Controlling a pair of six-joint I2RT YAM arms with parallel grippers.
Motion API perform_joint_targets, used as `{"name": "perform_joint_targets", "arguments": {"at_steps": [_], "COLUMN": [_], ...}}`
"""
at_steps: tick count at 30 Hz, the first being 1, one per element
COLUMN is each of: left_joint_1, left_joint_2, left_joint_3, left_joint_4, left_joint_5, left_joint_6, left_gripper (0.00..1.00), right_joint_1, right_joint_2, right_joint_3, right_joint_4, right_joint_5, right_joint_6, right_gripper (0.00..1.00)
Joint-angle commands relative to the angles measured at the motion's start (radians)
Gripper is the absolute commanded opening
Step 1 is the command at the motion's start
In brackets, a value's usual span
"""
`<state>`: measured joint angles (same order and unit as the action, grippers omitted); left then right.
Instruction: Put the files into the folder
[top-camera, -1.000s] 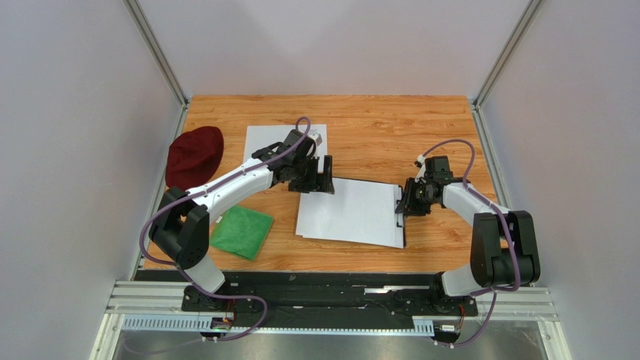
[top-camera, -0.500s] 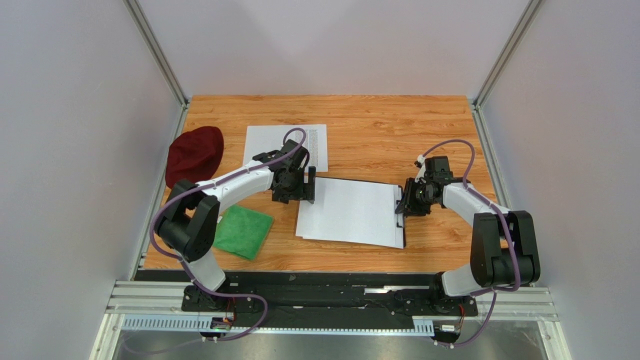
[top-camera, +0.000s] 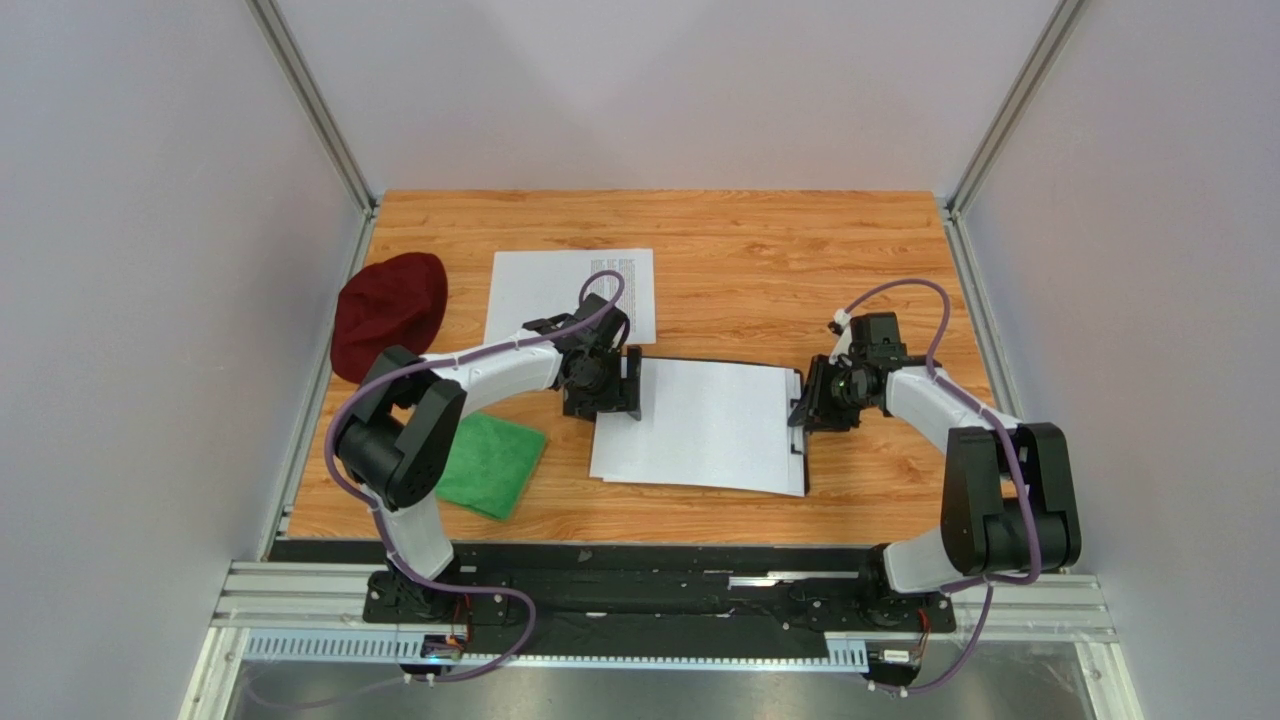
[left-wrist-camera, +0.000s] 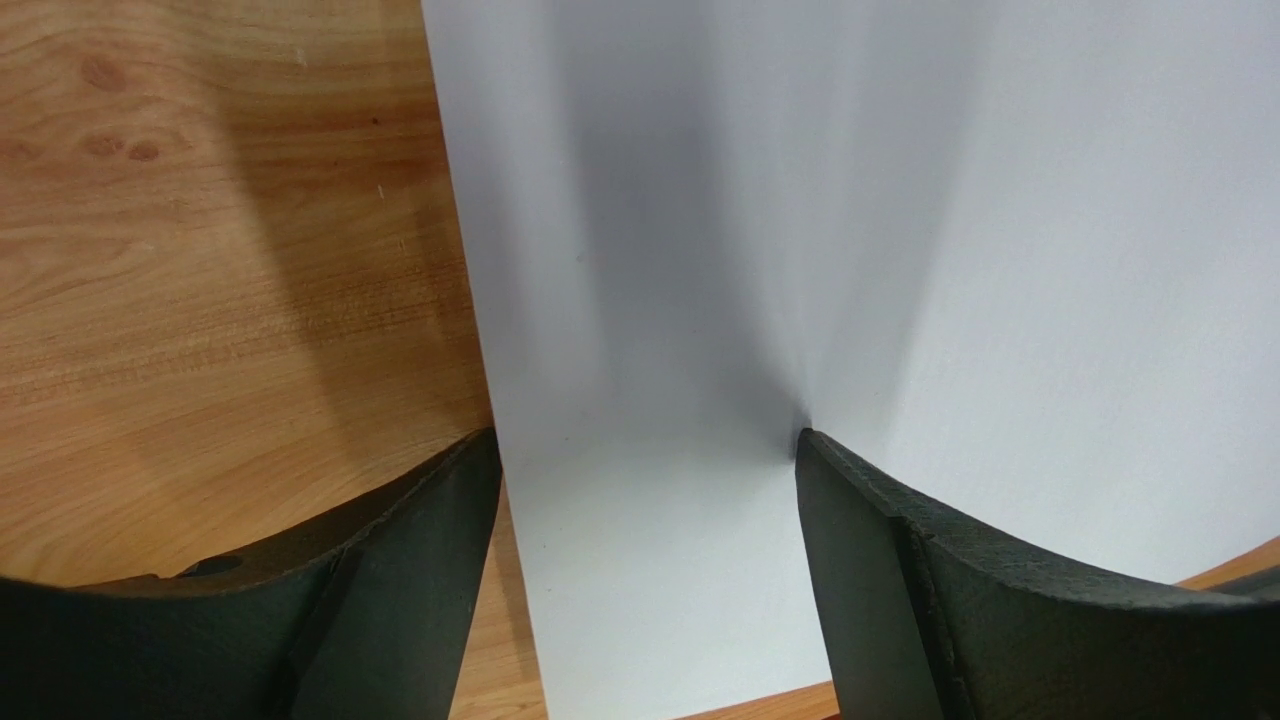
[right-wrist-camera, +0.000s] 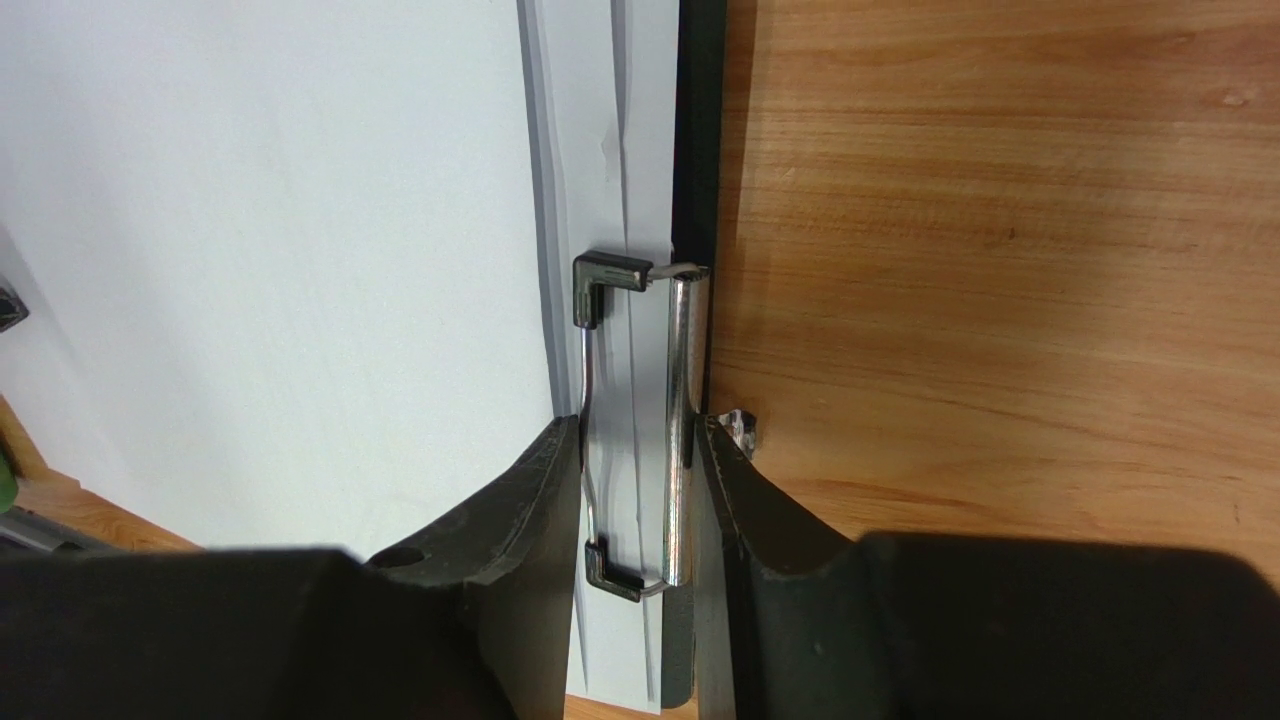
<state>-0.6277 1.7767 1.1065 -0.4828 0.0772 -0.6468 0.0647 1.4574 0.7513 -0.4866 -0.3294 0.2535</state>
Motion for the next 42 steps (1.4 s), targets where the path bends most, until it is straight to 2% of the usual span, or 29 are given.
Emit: {"name": "perform_joint_targets", "arguments": {"at_steps": [1, 12, 25, 30, 36, 42], "left_joint_1": [-0.003, 0.0, 0.003, 0.005, 0.003, 0.005], "left_joint_2": [0.021, 0.059, 0.052, 0.017, -0.057, -0.109], "left_joint_3": [-0.034, -0.031, -0.063, -0.057, -0.004, 0.012], "left_joint_4": [0.056, 0.056, 0.078, 0.069, 0.038, 0.013], "left_joint_5": [-0.016, -0.048, -0.071, -0.076, -0.007, 0.001], "left_joint_6": [-0.017, -0.005, -0.031, -0.013, 0.029, 0.026], "left_gripper": [0.8, 0.76, 0.75, 0.79, 0.88, 0.9], "right_joint_1": [0.004, -0.029, -0.126, -0.126, -0.118, -0.111], "right_joint_2": [-0.068, -0.114, -0.141, -0.118, -0.098, -0.092], "right_joint_3": [-0.021, -0.101, -0.148, -0.118, -0.106, -0.099], "right_joint_4": [0.086, 0.172, 0.204, 0.146, 0.146, 0.143], "right_joint_5": [-0.085, -0.215, -0.244, -0.201, -0.201, -0.192], "right_joint_6": [0.007, 0.036, 0.063, 0.023, 0.013, 0.012], "right_gripper": [0.0, 0.0, 0.0, 0.0, 0.0, 0.0]}}
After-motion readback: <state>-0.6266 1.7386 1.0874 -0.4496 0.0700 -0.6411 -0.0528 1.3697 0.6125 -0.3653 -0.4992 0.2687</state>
